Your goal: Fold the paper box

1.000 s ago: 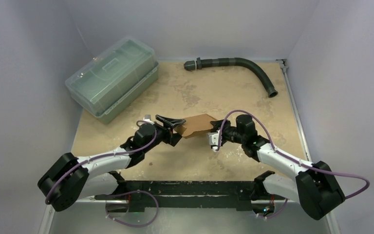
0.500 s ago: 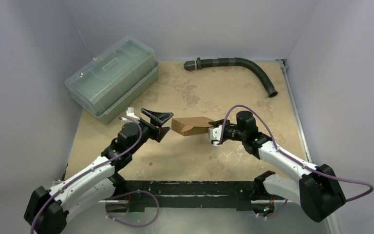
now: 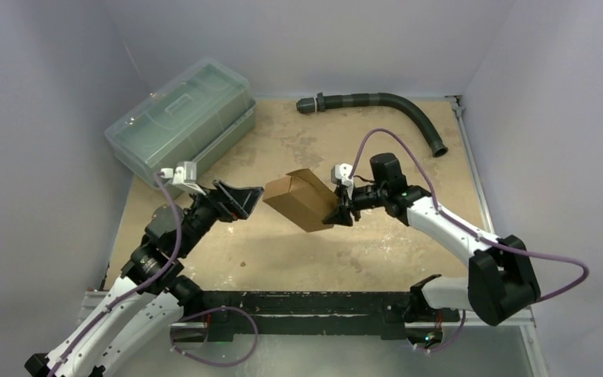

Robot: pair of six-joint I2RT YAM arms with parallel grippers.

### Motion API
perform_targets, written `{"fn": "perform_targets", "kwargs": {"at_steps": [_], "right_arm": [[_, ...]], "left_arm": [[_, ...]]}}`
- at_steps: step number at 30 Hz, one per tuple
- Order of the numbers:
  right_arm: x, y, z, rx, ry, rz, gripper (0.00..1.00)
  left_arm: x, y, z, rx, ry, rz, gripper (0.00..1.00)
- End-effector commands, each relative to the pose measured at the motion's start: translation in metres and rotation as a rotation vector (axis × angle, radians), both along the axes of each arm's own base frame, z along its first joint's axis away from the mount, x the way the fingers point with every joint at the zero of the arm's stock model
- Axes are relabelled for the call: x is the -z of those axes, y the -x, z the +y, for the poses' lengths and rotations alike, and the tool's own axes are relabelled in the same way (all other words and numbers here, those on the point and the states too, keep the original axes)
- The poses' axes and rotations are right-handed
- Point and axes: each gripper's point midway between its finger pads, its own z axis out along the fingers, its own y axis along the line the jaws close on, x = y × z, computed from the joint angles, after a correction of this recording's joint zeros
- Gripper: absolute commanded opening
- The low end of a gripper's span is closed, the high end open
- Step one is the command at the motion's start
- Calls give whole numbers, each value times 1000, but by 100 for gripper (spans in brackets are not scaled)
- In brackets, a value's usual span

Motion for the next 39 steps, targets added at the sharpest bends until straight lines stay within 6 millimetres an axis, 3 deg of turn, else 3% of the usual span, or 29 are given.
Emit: {"fn": "perform_targets", "kwargs": {"at_steps": [1,12,22,27,31,34,39], "right_arm": [[-9,30,13,11,-112,415,41],[35,21,20,45,-109,852,45],[85,6,18,145,-36,1117,51],[96,-1,12,185,-42,1217,54],[101,-3,10,209,-39,1266,57],[105,-4,10,224,-31,1296,59],[109,-7,8,258,-19,1314,65]], "left_arm": [[38,6,-13,103,-130,7,97],[86,1,-31,144,-61,119,97],[132,-11,-45,152,-93,270,97],[143,-28,-46,98,-142,344,97],[156,-44,-51,90,-285,423,93],[168,-51,-58,116,-349,466,87],[188,-53,-68,134,-396,520,85]]}}
